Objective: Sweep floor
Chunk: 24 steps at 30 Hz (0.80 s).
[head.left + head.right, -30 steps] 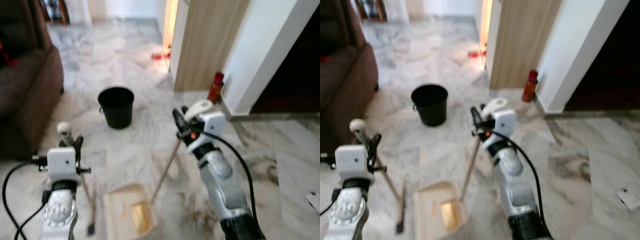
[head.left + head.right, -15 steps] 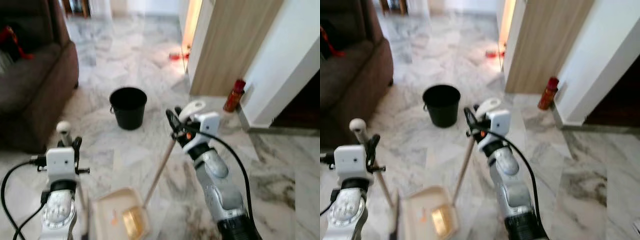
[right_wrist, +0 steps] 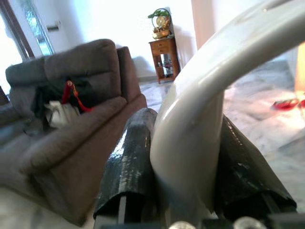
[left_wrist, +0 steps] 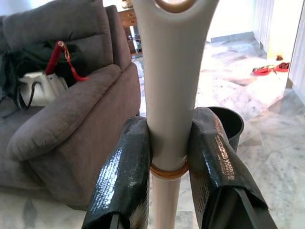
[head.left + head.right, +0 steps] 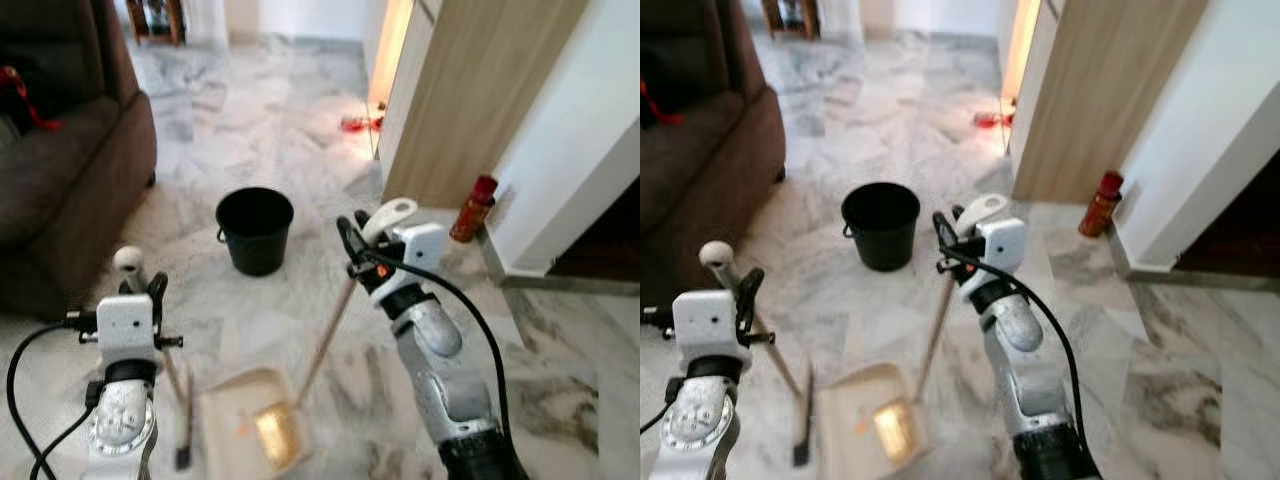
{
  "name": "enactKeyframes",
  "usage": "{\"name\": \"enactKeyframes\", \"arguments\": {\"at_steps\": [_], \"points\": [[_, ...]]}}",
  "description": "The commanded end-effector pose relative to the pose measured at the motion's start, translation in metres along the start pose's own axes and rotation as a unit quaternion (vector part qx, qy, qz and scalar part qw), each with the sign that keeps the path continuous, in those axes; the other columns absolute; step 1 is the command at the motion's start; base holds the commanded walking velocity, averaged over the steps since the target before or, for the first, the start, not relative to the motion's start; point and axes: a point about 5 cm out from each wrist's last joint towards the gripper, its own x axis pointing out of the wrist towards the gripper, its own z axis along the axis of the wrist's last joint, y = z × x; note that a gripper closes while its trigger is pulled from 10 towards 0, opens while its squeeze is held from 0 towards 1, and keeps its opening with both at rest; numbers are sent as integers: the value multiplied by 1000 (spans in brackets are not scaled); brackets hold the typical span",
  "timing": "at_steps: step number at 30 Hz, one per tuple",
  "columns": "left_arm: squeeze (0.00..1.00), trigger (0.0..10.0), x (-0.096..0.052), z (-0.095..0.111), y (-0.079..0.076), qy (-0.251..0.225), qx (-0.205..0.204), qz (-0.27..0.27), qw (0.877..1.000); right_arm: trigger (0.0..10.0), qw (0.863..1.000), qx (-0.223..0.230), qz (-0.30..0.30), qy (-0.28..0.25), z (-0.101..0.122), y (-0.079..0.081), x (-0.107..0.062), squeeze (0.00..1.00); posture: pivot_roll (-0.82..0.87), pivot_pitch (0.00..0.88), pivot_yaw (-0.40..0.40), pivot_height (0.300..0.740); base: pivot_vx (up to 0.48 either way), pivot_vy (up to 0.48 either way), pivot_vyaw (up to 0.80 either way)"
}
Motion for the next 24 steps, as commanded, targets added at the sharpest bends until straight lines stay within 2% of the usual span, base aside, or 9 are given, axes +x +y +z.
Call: {"name": "enactKeyframes", "arguments": {"at_steps": [1,14,18,24], "points": [[0,10000,0,9,-2,-22,7,0,1000,10000,1000,-9,-8,-18,11,-7,0,0,58,103,-19,740,304,0,0],[0,10000,-3,6,-3,-20,7,-3,1000,10000,1000,-12,7,-21,12,-2,2,0,58,72,-22,740,362,0,0],[0,10000,-4,6,-4,-20,8,-6,1000,10000,1000,-15,13,-22,12,0,2,0,61,62,-23,740,336,0,617],[0,10000,-4,6,-5,-21,7,-10,1000,10000,1000,-4,15,-22,11,2,2,0,64,55,-22,740,306,0,0]]}}
